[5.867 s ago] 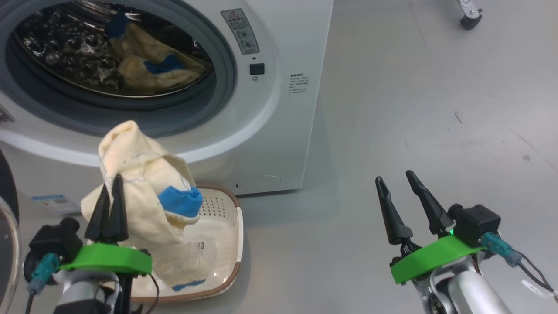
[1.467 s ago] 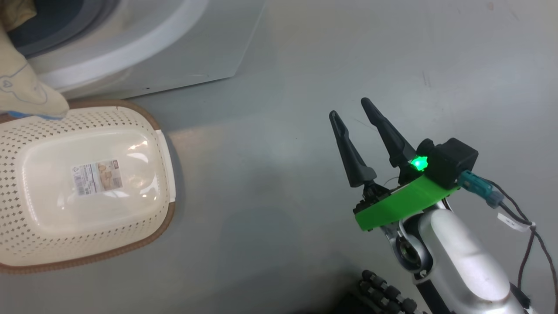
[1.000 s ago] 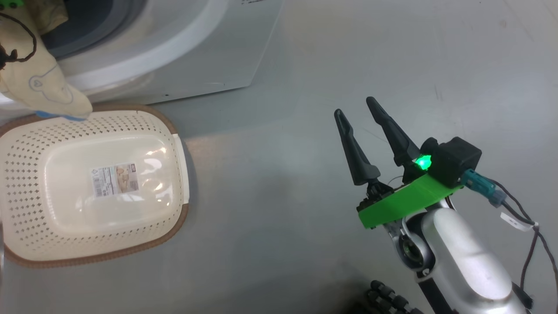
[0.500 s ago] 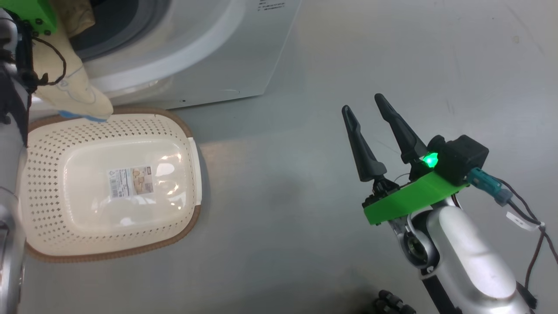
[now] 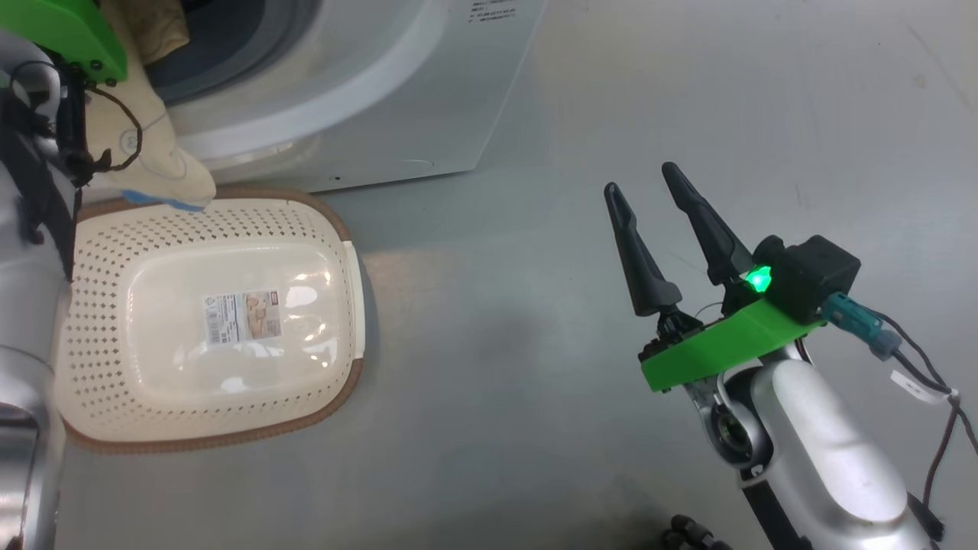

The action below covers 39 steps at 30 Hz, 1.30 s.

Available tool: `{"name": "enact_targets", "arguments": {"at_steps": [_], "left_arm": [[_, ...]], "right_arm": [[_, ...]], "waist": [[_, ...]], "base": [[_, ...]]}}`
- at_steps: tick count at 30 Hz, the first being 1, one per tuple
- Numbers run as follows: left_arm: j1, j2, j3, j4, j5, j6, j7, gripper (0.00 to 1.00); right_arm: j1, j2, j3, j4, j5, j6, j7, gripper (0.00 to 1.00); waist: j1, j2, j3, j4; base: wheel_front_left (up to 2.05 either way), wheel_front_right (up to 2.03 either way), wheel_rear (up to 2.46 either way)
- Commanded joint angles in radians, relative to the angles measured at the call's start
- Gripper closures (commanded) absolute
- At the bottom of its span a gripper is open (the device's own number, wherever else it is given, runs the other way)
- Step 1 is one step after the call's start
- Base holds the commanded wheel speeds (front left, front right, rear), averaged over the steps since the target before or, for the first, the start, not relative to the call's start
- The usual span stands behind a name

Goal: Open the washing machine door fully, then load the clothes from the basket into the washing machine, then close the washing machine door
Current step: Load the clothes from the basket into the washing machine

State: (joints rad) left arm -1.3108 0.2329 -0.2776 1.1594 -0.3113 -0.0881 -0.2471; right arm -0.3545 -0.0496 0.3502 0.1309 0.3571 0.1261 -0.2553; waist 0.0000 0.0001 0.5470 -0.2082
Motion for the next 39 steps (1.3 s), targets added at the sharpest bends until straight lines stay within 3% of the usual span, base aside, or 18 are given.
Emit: {"name": "enact_targets", "arguments": {"at_steps": [1,12,24,39], "left_arm": [[0.000,0.036,0.009,-0.044,-0.007,-0.001,-0.011,0.00],[0.123,0.035,0.039,-0.187,-0.051,-0.005,-0.014,0.00],[0.288,0.059,0.049,-0.412,-0.074,0.029,-0.008,0.00],[0.674,0.080,0.087,-0.771,-0.124,0.087,-0.008,0.00]], "right_arm": [[0.015,-0.001,0.008,-0.030,-0.009,0.005,-0.006,0.00],[0.019,-0.001,-0.010,-0.034,-0.022,0.005,-0.006,0.00],[0.020,-0.001,-0.024,-0.034,-0.035,0.005,-0.006,0.00],[0.046,-0.001,-0.064,-0.036,-0.050,0.005,-0.006,0.00]], "waist": [[0.0000,-0.0001,0.000,0.003],[0.0000,-0.0001,-0.002,0.026],[0.0000,-0.0001,-0.002,0.053],[0.0000,-0.0001,-0.026,0.088]], "base": [[0.00,0.00,0.00],[0.00,0.00,0.00],[0.00,0.00,0.00],[0.00,0.00,0.00]]}}
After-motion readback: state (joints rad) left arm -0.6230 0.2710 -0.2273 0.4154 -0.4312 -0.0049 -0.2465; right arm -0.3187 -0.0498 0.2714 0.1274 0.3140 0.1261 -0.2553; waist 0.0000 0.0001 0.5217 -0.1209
